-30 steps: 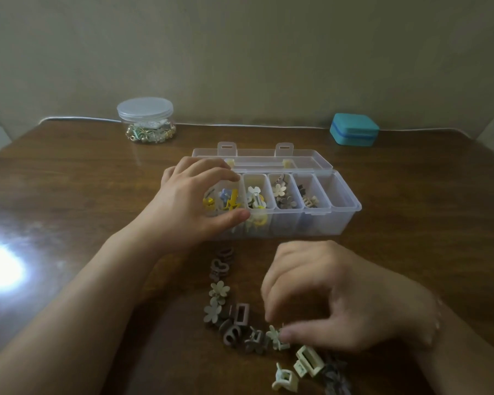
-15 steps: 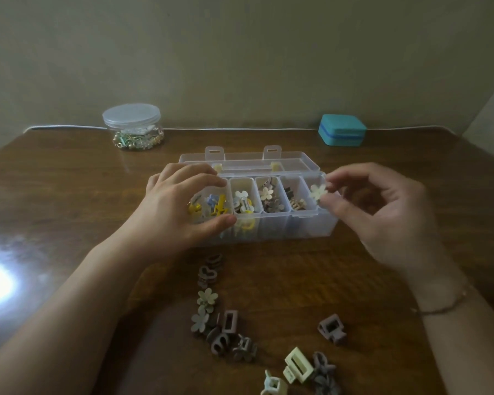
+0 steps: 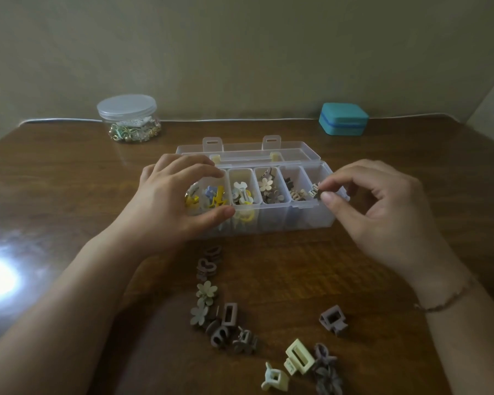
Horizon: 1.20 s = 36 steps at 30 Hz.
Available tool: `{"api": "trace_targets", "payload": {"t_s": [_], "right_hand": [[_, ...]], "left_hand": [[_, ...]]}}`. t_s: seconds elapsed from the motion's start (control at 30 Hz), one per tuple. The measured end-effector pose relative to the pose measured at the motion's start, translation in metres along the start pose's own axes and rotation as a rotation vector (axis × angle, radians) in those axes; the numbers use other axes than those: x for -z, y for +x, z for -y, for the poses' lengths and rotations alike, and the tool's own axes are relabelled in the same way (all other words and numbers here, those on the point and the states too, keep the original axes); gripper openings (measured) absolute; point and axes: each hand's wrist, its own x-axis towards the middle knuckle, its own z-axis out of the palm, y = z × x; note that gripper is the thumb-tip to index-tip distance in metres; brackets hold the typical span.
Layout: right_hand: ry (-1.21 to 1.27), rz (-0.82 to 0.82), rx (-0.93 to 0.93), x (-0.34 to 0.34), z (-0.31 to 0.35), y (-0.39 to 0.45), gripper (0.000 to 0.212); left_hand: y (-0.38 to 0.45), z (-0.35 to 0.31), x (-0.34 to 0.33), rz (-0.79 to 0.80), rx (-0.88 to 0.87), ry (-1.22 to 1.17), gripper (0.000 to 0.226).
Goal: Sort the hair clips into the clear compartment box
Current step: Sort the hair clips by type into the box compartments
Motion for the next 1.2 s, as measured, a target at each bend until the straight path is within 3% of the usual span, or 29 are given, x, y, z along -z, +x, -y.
{"api": "trace_targets", "payload": {"t_s": [0.23, 0.33, 0.5, 0.77, 0.87, 1.0, 1.2], "right_hand": [[0.014, 0.125, -0.023, 0.008, -0.002, -0.001, 0.014], [-0.055, 0.162, -0.089, 0.005, -0.006, -0.001, 0.024], [-0.037, 0.044, -0.161, 0.012, -0.008, -0.001, 0.017], [-0.106, 0.079, -0.052, 0.0, -0.005, -0.001, 0.027], [-0.121, 0.192, -0.008, -0.003, -0.005, 0.0, 0.042], [-0.175, 0.339, 0.025, -0.006, -0.005, -0.001, 0.047], [-0.123, 0.243, -0.035, -0.005, -0.004, 0.0, 0.042]], "left_hand": [[0.0, -0.001, 0.0, -0.002, -0.001, -0.002, 0.065], [0.0, -0.002, 0.0, 0.0, 0.003, -0.003, 0.065], [0.0, -0.002, 0.0, 0.006, 0.004, -0.007, 0.065], [0.0, -0.001, -0.001, 0.003, 0.001, -0.009, 0.065], [0.0, -0.002, 0.0, 0.008, 0.0, -0.014, 0.064], [-0.001, -0.002, 0.0, 0.005, 0.004, -0.016, 0.065], [0.0, -0.002, 0.0, 0.013, 0.005, -0.019, 0.064]]}}
